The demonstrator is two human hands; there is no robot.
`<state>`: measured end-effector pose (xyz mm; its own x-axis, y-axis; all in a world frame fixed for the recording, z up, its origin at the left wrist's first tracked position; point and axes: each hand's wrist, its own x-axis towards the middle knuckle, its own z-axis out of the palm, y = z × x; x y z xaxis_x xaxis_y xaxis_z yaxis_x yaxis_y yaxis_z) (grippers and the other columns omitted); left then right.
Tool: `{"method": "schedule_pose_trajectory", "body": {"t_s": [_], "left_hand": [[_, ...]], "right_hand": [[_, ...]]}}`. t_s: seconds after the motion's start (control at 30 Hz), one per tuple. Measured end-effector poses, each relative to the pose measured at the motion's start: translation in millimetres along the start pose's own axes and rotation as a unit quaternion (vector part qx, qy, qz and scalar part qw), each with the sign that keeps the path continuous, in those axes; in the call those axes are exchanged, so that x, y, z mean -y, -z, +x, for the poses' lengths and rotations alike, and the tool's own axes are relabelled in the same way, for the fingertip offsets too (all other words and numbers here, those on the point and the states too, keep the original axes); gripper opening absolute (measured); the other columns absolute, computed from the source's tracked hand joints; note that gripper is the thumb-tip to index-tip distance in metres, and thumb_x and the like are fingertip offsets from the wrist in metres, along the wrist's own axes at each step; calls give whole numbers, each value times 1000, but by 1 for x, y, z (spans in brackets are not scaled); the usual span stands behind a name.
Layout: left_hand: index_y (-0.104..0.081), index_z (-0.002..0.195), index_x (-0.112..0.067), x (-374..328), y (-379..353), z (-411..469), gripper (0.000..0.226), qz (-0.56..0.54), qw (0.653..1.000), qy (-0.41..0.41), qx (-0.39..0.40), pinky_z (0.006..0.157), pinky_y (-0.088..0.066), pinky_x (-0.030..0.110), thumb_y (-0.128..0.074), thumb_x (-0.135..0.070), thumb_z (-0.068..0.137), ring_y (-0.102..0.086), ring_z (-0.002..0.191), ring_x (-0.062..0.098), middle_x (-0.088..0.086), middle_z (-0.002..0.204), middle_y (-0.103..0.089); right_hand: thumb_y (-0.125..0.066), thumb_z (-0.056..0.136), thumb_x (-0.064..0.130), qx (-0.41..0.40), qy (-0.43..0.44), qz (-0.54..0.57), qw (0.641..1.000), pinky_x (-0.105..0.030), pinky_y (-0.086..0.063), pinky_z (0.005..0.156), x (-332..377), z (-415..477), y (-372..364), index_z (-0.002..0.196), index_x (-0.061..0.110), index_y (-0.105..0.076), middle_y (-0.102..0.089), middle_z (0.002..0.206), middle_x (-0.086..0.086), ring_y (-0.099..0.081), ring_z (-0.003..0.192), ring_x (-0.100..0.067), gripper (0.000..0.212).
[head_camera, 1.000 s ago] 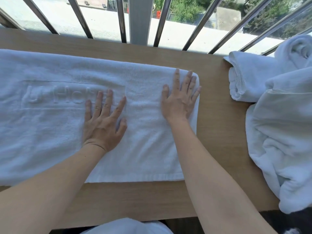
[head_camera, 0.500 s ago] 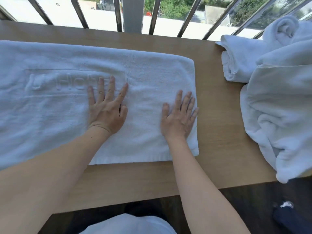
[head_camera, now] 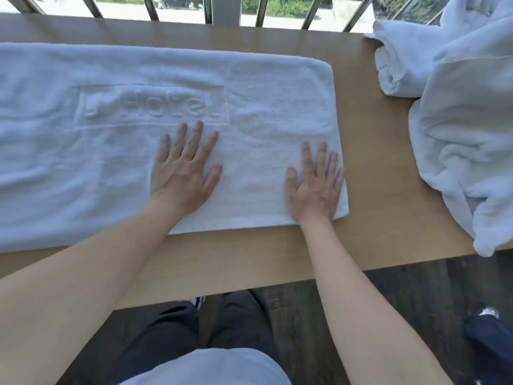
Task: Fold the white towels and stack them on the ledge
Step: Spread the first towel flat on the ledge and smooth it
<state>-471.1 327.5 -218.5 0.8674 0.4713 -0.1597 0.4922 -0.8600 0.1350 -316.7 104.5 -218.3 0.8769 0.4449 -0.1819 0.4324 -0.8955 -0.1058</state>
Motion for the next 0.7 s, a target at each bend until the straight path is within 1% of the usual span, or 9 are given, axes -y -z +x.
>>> {"method": "schedule_pose_trajectory", "body": {"t_s": [0.1, 0.17, 0.2, 0.27, 0.33, 0.4, 0.5, 0.57, 0.7], "left_hand": [[-6, 160, -30, 12, 3, -19, 68, -31, 999, 12, -7, 124, 4, 43, -16, -57, 98, 5, 154, 21, 0, 168, 0], [-7, 160, -27, 18, 3, -29, 67, -44, 999, 12, -7, 124, 7, 41, -17, -54, 99, 7, 153, 18, 0, 168, 0], [-7, 160, -25, 19, 3, -32, 67, -50, 999, 11, -8, 123, 9, 40, -16, -53, 100, 8, 153, 17, 0, 168, 0], [-8, 160, -20, 23, 5, -36, 66, -67, 998, 0, -2, 123, 10, 38, -15, -49, 102, 8, 153, 16, 0, 167, -1], [-10, 160, -18, 30, 7, -40, 64, -83, 996, -13, 4, 124, 6, 38, -13, -46, 102, 4, 154, 16, 1, 167, -4], [-10, 159, -22, 42, 9, -47, 61, -94, 996, -1, 8, 125, 2, 38, -10, -45, 102, 3, 154, 16, -2, 167, -4], [-8, 157, -32, 67, 12, -61, 56, -80, 996, 33, 1, 125, -4, 39, -8, -46, 102, -3, 154, 18, -8, 166, -9], [-12, 157, -35, 82, 14, -67, 55, -68, 997, 35, 1, 124, -8, 41, -11, -47, 103, -10, 153, 20, -10, 165, -16], [-15, 157, -38, 110, 14, -74, 57, -39, 998, 51, 4, 124, 4, 37, -17, -51, 101, -4, 154, 18, -11, 165, -13]], "right_hand": [[-14, 102, 54, 1, -69, 19, 997, -51, 7, 122, -13, -1, 5, 159, 31, 1, 6, 168, -6, 5, 154, -25, 64], [-18, 103, 48, -21, -86, 21, 996, -52, 9, 121, 2, -5, 6, 160, 24, 1, 5, 167, -8, 7, 154, -25, 65], [-19, 103, 46, -34, -68, 24, 997, -52, 9, 122, 18, -8, 6, 160, 20, 0, 5, 167, -7, 9, 153, -25, 65], [-21, 103, 44, -47, 19, 51, 997, -49, 9, 122, 62, -16, 6, 160, 17, -2, 2, 168, -6, 8, 154, -24, 66], [-26, 103, 40, -50, 125, 100, 986, -46, 6, 124, 116, -25, 2, 160, 15, -10, -4, 167, -7, 3, 154, -25, 64], [-27, 103, 34, -41, 189, 144, 970, -45, 4, 124, 169, -32, -4, 159, 14, -16, -8, 167, -7, 0, 154, -25, 60], [-28, 103, 21, -10, 194, 210, 958, -41, 3, 125, 227, -34, -13, 158, 12, -20, -13, 166, -7, -4, 154, -22, 56], [-30, 103, 18, -3, 176, 206, 963, -39, 4, 125, 243, -34, -22, 157, 11, -23, -19, 165, -6, -8, 154, -19, 55], [-23, 102, 28, -43, 155, 160, 974, -42, 0, 125, 246, -33, -30, 156, 16, -28, -22, 164, -6, -13, 153, -20, 55]]}}
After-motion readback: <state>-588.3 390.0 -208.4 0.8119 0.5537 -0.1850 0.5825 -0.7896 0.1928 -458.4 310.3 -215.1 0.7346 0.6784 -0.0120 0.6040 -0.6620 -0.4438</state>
